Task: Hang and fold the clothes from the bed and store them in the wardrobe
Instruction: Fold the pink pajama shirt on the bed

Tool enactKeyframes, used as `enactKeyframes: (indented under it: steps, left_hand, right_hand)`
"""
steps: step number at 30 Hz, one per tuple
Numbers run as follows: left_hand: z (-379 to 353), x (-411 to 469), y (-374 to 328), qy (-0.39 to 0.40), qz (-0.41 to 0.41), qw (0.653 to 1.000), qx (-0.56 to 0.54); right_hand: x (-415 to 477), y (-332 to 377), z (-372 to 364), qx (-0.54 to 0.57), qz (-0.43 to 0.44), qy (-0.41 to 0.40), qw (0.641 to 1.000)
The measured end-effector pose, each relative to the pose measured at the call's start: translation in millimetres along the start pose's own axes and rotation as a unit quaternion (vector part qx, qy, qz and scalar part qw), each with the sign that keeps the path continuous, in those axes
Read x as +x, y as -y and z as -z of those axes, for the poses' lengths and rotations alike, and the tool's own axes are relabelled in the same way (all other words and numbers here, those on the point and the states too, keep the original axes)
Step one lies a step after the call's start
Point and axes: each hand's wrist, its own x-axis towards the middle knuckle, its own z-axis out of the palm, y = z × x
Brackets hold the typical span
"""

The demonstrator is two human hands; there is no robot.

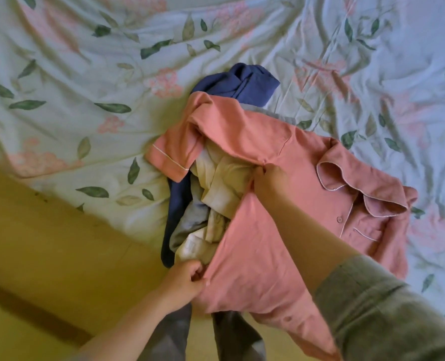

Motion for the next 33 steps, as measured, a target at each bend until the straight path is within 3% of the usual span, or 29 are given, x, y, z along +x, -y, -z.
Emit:
enactKeyframes:
  steps: [5,10,14,28,33]
  left_hand:
    - [-12.4,-23.2,21.0,-0.005,0.029,1.0,0.002]
    - [-18.8,-37.3,13.5,-0.071,0.032,0.997,0.023]
    - [-11.2,-41.2,-7.2,-0.114,0.022,0.993,0.002]
    - [-54.4,26.5,-176.7,-0.086,-0.153,0.979,0.104]
    - [-73.8,72.1,-230.7,-0.113,-0.19,0.967,0.129]
  right_hand:
    - [-9.0,5.2,-5.7,0.014,0.024,0.023,0.999]
    - [-33.2,-9.2,-6.9,0.087,0.028,0.037,0.995]
    - [-56.8,-35.3,7.1,0.144,0.003,0.002,0.99]
    - [-98.4,-207.1,107.3,0.206,-0.125,-0.085,0.967]
    - [-84.4,-255.2,126.4,0.227,-0.165,-0.109,0.954]
